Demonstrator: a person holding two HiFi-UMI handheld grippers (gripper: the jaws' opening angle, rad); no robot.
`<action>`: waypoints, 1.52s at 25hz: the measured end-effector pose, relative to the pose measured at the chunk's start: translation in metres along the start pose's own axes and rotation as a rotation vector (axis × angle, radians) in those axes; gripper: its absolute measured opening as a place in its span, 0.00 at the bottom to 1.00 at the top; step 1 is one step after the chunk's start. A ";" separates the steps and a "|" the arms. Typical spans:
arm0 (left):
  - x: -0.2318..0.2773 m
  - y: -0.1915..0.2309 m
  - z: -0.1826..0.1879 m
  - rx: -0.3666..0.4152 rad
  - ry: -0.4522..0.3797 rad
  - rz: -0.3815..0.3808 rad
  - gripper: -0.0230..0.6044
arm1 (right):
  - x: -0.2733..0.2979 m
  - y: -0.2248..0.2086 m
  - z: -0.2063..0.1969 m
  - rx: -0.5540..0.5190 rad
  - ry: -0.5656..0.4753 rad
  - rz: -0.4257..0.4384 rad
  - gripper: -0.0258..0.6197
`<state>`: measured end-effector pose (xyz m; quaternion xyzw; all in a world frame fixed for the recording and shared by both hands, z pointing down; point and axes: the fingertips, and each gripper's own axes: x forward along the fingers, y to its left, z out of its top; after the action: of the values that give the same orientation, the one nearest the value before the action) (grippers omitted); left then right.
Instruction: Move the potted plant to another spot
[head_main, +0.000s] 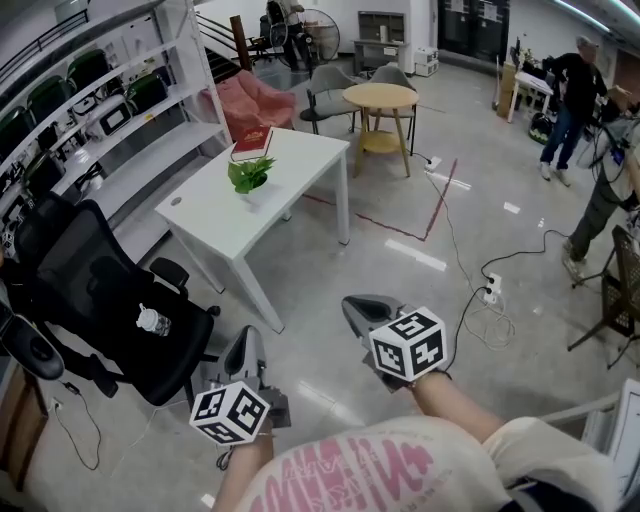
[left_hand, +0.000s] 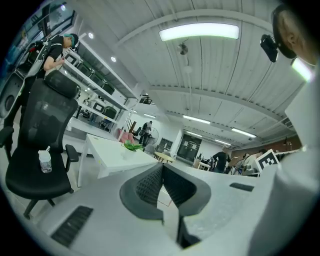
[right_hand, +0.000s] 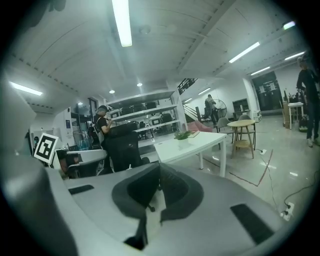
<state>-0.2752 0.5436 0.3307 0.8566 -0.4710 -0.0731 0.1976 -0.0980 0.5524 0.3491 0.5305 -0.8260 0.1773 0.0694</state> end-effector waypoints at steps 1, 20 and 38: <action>0.003 -0.003 -0.007 0.001 0.003 -0.007 0.04 | 0.001 -0.003 -0.005 -0.006 0.010 0.009 0.05; 0.096 0.068 -0.045 -0.048 0.133 0.008 0.04 | 0.098 -0.067 -0.042 0.101 0.145 -0.019 0.05; 0.263 0.175 0.088 0.019 0.069 -0.167 0.04 | 0.256 -0.090 0.126 0.122 -0.169 -0.071 0.05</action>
<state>-0.2951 0.2164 0.3382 0.8968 -0.3914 -0.0554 0.1987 -0.1166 0.2548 0.3295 0.5757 -0.7974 0.1792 -0.0265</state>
